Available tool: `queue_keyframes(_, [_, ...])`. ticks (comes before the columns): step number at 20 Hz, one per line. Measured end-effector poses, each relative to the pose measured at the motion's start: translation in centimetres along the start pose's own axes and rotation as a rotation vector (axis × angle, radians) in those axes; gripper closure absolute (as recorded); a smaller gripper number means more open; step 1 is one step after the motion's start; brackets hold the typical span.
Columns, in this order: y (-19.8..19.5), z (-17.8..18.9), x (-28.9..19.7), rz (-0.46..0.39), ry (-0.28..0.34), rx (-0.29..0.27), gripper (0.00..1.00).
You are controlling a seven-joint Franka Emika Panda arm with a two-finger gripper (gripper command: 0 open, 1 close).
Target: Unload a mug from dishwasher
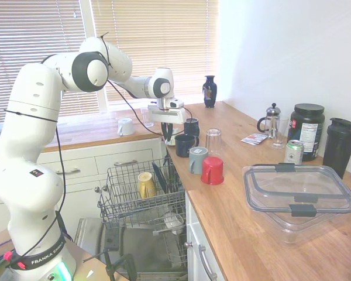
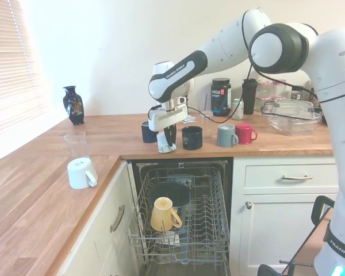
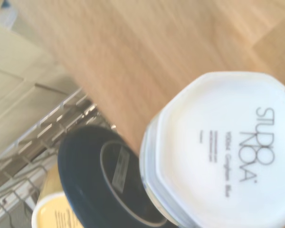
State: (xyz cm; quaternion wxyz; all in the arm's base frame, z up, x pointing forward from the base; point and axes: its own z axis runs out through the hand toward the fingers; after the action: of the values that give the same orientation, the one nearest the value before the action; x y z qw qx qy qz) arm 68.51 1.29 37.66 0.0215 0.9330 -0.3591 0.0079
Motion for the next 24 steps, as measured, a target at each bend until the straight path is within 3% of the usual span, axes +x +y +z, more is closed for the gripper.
queue_keyframes(9, [-0.7, 1.3, 2.5, 0.026, -0.012, -0.028, 1.00])
queue_keyframes(10, [-0.7, 1.4, 2.6, 0.027, -0.018, -0.034, 0.00])
queue_keyframes(24, [-1.8, 1.0, 2.1, 0.027, -0.029, -0.052, 0.00])
